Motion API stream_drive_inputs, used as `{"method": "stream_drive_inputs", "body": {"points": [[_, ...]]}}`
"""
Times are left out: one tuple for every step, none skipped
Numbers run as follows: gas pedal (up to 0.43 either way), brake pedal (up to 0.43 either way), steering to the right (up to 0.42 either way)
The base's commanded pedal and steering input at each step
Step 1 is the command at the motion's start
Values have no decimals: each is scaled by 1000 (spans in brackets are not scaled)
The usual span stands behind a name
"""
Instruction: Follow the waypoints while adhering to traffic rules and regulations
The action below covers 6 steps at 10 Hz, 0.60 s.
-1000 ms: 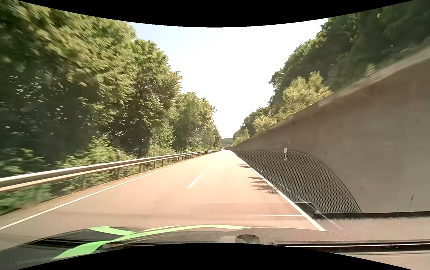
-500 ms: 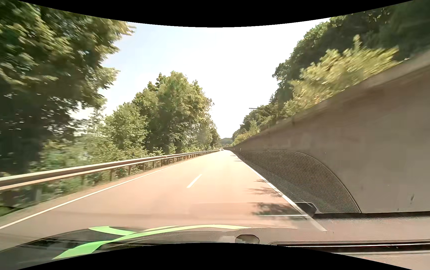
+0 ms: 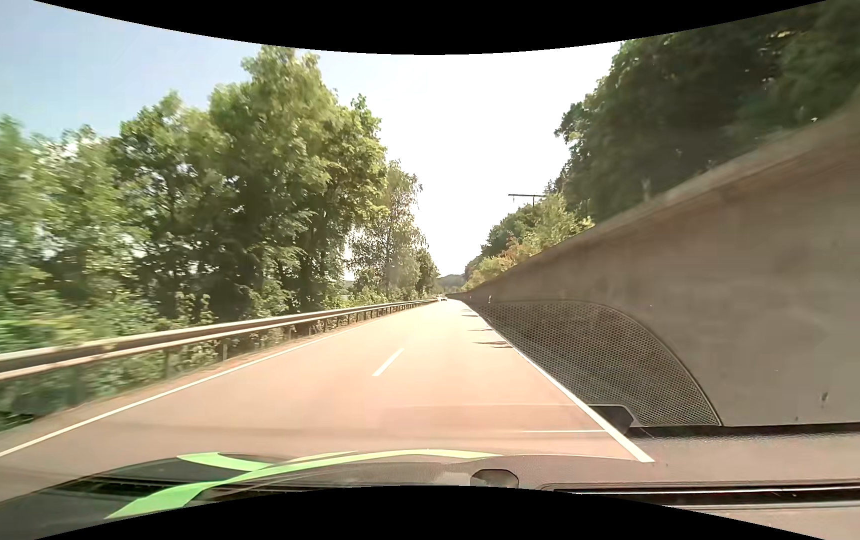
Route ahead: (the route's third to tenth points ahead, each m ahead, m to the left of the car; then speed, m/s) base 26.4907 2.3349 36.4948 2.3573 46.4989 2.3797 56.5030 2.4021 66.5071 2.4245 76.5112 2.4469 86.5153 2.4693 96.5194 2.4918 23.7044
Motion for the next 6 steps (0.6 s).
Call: {"method": "stream_drive_inputs", "body": {"points": [[209, 0, -1], [228, 0, -1], [240, 0, -1], [248, 0, -1], [260, 0, -1], [260, 0, -1]]}}
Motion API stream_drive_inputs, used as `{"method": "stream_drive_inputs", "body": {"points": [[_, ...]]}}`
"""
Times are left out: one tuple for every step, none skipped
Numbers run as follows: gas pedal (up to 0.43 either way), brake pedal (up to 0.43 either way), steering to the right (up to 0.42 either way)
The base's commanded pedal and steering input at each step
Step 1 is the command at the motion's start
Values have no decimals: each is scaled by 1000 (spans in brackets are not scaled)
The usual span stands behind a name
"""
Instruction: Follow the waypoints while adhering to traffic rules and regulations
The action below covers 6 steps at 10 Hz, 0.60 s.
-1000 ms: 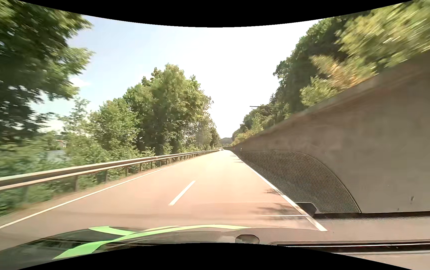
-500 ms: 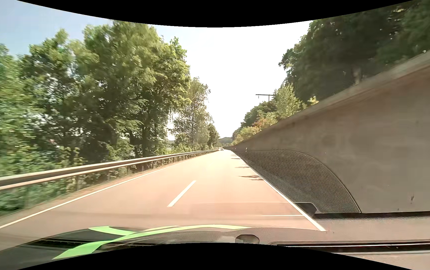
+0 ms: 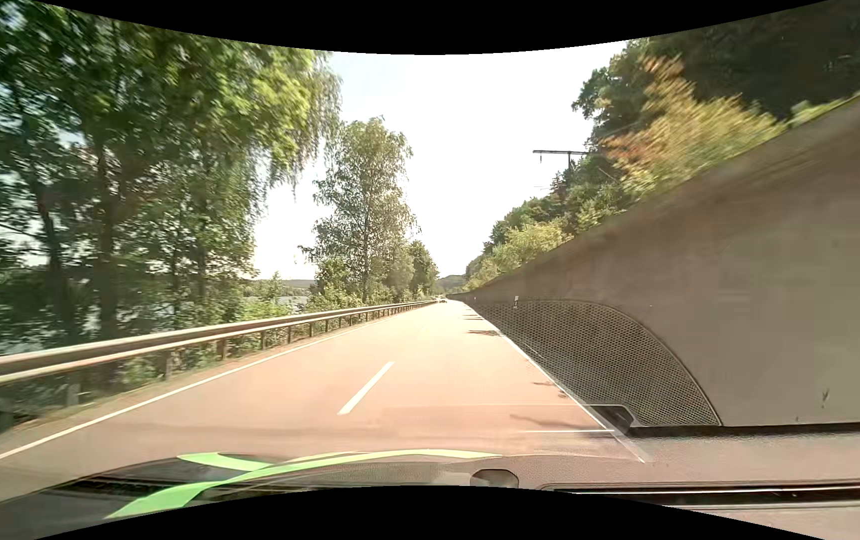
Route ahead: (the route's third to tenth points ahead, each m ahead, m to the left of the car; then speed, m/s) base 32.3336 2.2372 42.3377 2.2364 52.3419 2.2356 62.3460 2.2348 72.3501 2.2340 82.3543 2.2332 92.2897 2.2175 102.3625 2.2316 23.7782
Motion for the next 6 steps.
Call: {"method": "stream_drive_inputs", "body": {"points": [[260, 0, 0], [260, 0, 0], [260, 0, 0], [268, 0, 0], [280, 0, 0], [280, 0, 0]]}}
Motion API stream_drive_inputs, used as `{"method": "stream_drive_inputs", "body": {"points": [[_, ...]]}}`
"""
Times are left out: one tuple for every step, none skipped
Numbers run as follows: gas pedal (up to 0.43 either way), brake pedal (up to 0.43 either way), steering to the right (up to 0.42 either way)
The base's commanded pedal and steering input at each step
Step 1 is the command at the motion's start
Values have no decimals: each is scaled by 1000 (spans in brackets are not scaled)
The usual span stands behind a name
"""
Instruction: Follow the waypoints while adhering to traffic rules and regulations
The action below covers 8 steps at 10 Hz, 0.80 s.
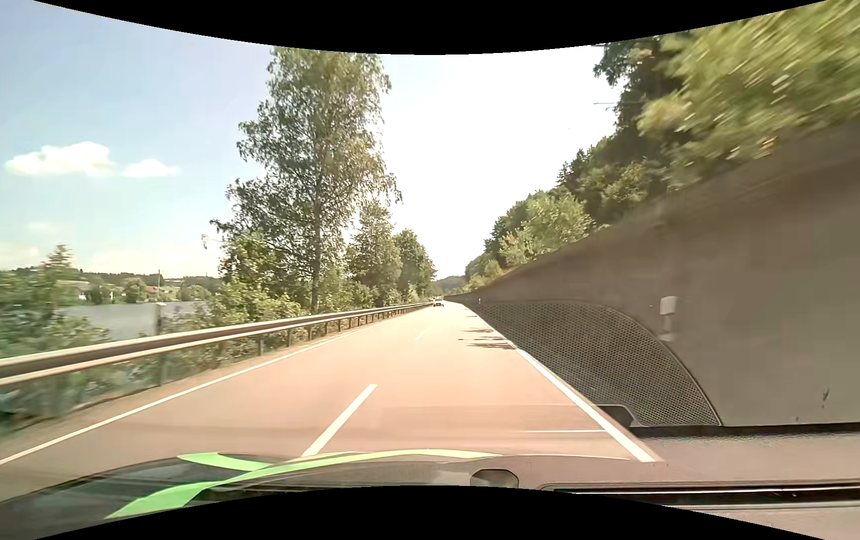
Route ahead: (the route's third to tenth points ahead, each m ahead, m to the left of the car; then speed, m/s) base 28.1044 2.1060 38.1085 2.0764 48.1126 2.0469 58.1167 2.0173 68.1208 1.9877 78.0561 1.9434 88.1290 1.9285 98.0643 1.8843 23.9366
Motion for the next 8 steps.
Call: {"method": "stream_drive_inputs", "body": {"points": [[280, 0, 0], [280, 0, 0], [280, 0, 0], [260, 0, 0], [240, 0, 1], [240, 0, 1], [240, 0, 1], [228, 0, 1]]}}
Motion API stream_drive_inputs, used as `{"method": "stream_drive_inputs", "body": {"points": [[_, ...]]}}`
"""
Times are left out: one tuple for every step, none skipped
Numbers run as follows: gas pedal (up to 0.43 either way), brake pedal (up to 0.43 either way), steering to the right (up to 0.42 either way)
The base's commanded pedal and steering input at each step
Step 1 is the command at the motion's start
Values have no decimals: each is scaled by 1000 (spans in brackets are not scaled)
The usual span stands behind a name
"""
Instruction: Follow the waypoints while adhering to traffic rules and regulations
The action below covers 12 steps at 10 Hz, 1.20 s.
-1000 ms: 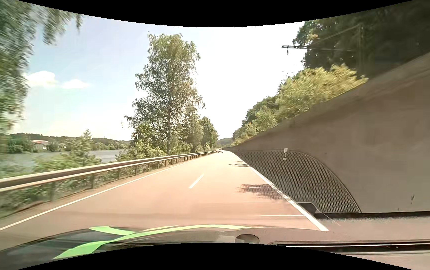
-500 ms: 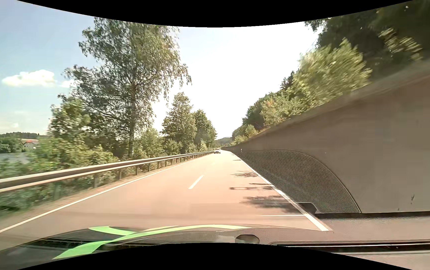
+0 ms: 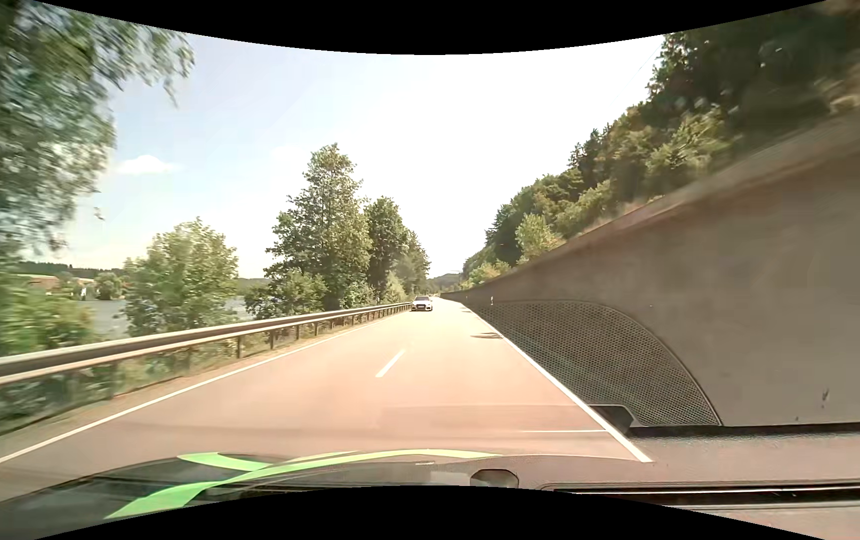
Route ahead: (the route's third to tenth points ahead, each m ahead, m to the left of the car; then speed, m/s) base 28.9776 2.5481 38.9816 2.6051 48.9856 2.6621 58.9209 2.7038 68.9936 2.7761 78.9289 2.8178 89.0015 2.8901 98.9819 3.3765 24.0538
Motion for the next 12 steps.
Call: {"method": "stream_drive_inputs", "body": {"points": [[228, 0, 1], [228, 0, 0], [228, 0, -1], [220, 0, -1], [220, 0, -1], [220, 0, -1], [220, 0, -1], [228, 0, -1], [240, 0, -1], [248, 0, -1], [260, 0, -1], [268, 0, -2]]}}
